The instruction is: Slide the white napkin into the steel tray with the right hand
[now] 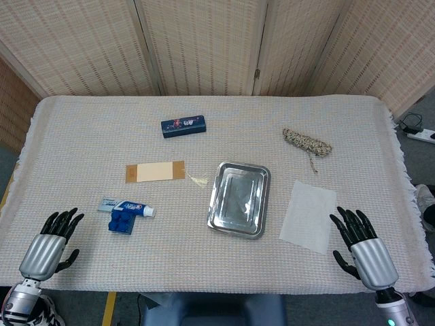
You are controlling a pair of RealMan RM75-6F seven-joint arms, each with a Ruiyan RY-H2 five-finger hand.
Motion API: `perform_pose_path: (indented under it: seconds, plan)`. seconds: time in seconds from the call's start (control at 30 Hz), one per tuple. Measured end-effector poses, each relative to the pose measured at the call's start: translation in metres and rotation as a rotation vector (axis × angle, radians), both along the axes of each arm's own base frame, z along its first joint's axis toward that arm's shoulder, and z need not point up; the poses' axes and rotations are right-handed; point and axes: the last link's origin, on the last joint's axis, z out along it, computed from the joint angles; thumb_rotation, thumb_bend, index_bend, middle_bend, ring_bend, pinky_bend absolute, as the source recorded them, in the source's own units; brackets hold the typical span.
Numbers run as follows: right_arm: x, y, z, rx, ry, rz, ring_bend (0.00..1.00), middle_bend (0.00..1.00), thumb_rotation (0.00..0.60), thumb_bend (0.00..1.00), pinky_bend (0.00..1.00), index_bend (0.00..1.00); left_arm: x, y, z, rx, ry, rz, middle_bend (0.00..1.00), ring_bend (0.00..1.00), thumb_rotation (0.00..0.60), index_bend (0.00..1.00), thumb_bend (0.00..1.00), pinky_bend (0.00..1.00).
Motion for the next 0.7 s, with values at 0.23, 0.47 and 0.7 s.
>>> perform_pose_path:
  seconds: [0.23, 0.47, 0.7]
  plan:
    - [0.0, 0.0, 0.002, 0.002, -0.006, -0.005, 0.03, 0.0, 0.6, 0.4, 0.0, 0.0, 0.004, -0.004, 0.0, 0.008, -0.003, -0.011, 0.0, 0.0, 0.6, 0.0, 0.44, 0.0]
    - [-0.008, -0.009, 0.008, 0.007, 0.059, 0.008, 0.0, 0.0, 0.6, 0.4, 0.0, 0.0, 0.005, -0.003, -0.001, 0.001, -0.01, -0.016, 0.0, 0.0, 0.6, 0.0, 0.44, 0.0]
    - [-0.032, -0.026, 0.021, -0.002, 0.17, 0.049, 0.0, 0.0, 0.6, 0.4, 0.0, 0.14, 0.009, 0.006, -0.006, -0.019, -0.029, -0.028, 0.0, 0.0, 0.6, 0.0, 0.44, 0.0]
